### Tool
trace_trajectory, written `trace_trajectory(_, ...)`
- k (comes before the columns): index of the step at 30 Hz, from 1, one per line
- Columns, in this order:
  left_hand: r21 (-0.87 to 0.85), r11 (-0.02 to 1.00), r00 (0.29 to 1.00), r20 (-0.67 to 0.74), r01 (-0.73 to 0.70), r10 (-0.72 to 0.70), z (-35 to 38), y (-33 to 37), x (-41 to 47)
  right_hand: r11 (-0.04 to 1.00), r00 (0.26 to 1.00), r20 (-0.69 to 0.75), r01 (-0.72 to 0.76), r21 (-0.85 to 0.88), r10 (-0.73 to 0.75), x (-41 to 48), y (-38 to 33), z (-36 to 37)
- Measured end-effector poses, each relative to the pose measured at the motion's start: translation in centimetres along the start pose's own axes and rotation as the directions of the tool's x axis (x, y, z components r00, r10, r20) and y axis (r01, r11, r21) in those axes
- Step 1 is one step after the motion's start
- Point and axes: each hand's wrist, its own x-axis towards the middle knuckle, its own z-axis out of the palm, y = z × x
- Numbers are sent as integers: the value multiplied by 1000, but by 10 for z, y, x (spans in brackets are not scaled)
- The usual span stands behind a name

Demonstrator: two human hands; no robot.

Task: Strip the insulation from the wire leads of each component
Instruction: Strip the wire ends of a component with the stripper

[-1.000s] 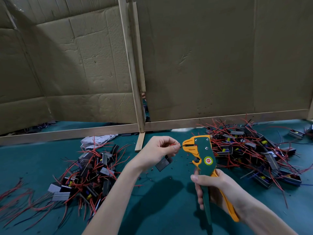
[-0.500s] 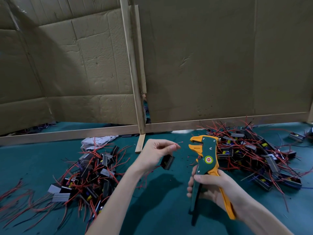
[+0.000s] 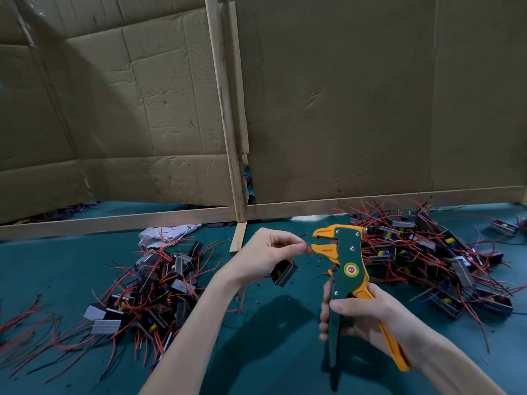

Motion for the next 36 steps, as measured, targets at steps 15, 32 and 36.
trace_trajectory(15,-5,999,996,78,-33,33,-4,-4,0,988,990,-135,-53,-144,33,-2,8,8)
trace_trajectory(32,201,979,981,-181,-34,71,-12,-24,11,906,976,-177,-44,421,130,10,8,3)
trace_trajectory(36,294,950,934,-302,-101,193,3,-1,25,907,964,-193,-91,411,184,13,8,-3)
